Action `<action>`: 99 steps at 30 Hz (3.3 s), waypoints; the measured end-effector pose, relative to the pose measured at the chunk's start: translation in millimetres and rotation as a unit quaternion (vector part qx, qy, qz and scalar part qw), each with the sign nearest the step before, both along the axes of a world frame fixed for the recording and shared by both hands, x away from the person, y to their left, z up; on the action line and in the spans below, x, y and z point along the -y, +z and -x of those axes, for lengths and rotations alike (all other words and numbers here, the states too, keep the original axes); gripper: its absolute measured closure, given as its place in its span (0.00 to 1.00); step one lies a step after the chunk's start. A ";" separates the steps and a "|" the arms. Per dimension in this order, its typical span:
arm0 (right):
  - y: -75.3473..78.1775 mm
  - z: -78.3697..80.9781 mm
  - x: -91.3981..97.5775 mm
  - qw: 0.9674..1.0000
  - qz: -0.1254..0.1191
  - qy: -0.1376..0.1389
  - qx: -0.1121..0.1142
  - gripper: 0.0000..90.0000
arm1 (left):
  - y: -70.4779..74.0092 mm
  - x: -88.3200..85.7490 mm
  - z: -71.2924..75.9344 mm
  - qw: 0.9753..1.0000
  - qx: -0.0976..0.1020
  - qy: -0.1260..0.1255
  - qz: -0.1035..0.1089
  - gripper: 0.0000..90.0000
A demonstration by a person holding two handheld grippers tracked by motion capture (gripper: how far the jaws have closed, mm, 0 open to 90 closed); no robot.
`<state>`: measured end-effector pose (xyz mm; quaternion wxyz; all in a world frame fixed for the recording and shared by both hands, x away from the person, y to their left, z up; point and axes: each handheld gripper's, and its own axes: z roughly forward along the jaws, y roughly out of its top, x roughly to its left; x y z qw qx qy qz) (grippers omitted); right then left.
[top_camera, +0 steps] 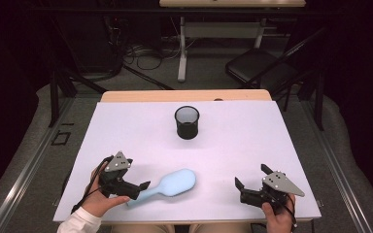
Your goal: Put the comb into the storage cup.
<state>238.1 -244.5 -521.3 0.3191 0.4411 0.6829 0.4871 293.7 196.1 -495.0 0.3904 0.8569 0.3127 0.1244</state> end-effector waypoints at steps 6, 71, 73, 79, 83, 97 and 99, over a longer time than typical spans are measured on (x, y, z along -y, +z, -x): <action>-0.1 0.0 0.2 1.000 0.000 -0.001 -0.001 0.02 | 0.4 3.1 -0.8 1.000 -0.004 -0.005 -0.008 0.01; -0.5 -0.1 0.1 1.000 0.005 0.002 -0.001 0.03 | -2.2 40.8 -12.4 0.982 -0.077 -0.077 -0.156 0.08; -0.4 -0.1 0.1 1.000 0.006 0.002 -0.001 0.03 | -2.3 41.5 -12.4 0.981 -0.077 -0.077 -0.159 0.09; -0.6 -0.1 0.2 1.000 0.007 0.003 0.000 0.03 | -3.9 45.9 -11.6 0.979 -0.079 -0.087 -0.167 0.15; -0.5 0.0 -0.1 1.000 0.007 0.003 -0.001 0.03 | -5.6 48.0 -10.8 0.977 -0.079 -0.091 -0.174 0.17; -0.9 -0.3 -0.4 1.000 0.005 0.003 -0.003 0.03 | -9.4 53.2 -9.9 0.974 -0.094 -0.098 -0.182 0.32; -0.8 -0.3 -0.4 1.000 0.005 0.003 -0.002 0.03 | -9.8 53.9 -10.3 0.973 -0.095 -0.099 -0.183 0.34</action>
